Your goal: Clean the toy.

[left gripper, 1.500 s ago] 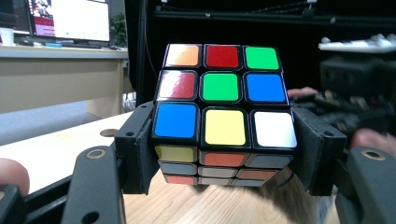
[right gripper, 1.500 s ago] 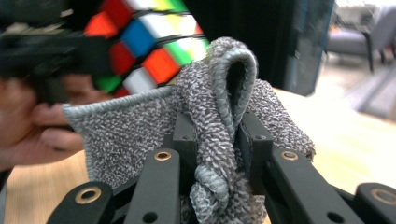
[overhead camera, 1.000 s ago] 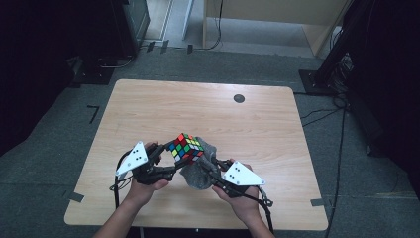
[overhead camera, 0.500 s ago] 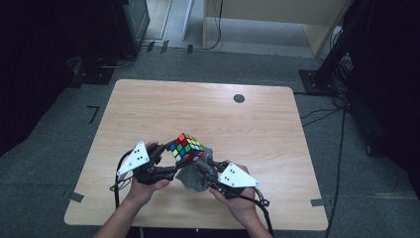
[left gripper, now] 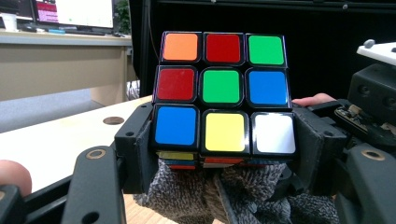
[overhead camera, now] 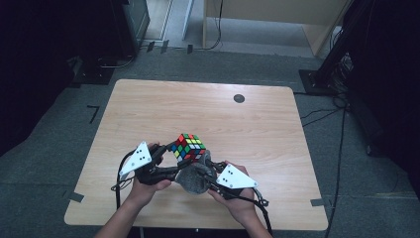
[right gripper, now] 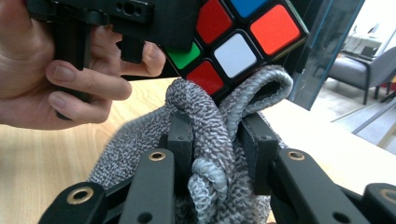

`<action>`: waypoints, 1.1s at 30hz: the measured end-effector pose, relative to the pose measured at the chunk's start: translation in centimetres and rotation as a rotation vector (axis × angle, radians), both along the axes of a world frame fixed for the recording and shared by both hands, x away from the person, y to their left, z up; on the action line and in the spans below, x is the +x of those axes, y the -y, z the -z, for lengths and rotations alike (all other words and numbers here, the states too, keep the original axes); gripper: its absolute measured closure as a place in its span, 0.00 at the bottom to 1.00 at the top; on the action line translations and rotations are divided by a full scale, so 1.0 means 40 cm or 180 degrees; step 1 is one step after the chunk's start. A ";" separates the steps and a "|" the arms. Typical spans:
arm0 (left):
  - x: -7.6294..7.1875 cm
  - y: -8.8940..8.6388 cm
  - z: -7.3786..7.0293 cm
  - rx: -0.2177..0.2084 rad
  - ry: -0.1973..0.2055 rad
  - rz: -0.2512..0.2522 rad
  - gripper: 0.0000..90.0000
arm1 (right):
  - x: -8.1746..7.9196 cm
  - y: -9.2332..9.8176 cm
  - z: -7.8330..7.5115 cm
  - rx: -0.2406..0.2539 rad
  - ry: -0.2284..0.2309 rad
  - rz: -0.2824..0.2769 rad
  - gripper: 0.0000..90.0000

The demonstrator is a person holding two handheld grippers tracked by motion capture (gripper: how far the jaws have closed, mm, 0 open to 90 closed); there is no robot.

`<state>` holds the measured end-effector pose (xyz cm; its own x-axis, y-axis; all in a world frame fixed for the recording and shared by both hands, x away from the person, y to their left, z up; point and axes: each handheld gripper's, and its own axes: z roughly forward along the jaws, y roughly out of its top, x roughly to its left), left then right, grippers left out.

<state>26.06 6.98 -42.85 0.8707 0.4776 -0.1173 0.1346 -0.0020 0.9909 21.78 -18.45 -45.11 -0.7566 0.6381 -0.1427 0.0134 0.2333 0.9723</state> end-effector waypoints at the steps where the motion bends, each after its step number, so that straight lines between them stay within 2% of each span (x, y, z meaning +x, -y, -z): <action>1: 0.001 -0.002 0.000 0.0009 -0.0003 -0.0004 0.38 | -0.002 -0.003 0.001 -0.0027 0.0001 0.0011 0.78; 4: 0.002 -0.007 -0.001 0.0006 0.0001 -0.0024 0.38 | -0.004 -0.014 0.005 -0.0070 0.0023 0.0023 0.78; 7: 0.003 -0.011 -0.004 -0.0031 0.0000 -0.0021 0.38 | 0.000 -0.005 0.005 -0.0138 0.0054 0.0130 0.78; 8: 0.003 -0.012 -0.004 -0.0037 -0.0005 -0.0006 0.38 | 0.003 0.004 0.002 -0.0102 0.0048 0.0188 0.78; 10: 0.002 -0.009 -0.003 -0.0010 0.0000 -0.0004 0.38 | 0.010 0.029 -0.009 0.0083 0.0045 0.0355 0.78; 12: 0.002 -0.004 0.000 0.0006 -0.0018 0.0017 0.38 | 0.013 0.045 -0.015 0.0208 0.0030 0.0422 0.78; 13: 0.001 -0.001 0.001 0.0004 -0.0027 0.0025 0.38 | 0.012 0.046 -0.016 0.0199 0.0029 0.0414 0.78; 17: 0.003 -0.001 0.001 -0.0022 -0.0070 0.0056 0.38 | 0.003 0.010 -0.002 0.0033 0.0013 0.0129 0.78; 18: 0.005 -0.003 0.002 -0.0032 -0.0085 0.0058 0.38 | -0.003 -0.010 0.006 -0.0084 -0.0002 0.0047 0.78; 20: 0.007 -0.005 0.002 -0.0038 -0.0100 0.0042 0.38 | -0.007 -0.027 0.015 -0.0185 0.0001 -0.0026 0.78; 21: 0.007 -0.005 0.002 -0.0042 -0.0106 0.0038 0.38 | -0.007 -0.030 0.018 -0.0176 -0.0024 -0.0042 0.78; 25: 0.006 -0.004 0.002 -0.0092 -0.0115 0.0033 0.38 | -0.005 -0.033 0.022 0.0012 -0.0200 -0.0133 0.78; 29: 0.003 0.002 0.007 -0.0085 -0.0121 0.0007 0.38 | -0.018 -0.059 0.022 0.0123 -0.0264 -0.0351 0.77; 33: 0.001 0.006 0.008 -0.0062 -0.0112 -0.0030 0.38 | -0.019 -0.066 0.024 0.0442 -0.0484 -0.0326 0.78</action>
<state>26.09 6.73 -43.15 0.8614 0.4831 -0.1571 0.1692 0.0188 0.9854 21.02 -15.81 -46.08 -0.8246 0.5623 0.0617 0.1452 0.1050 0.9838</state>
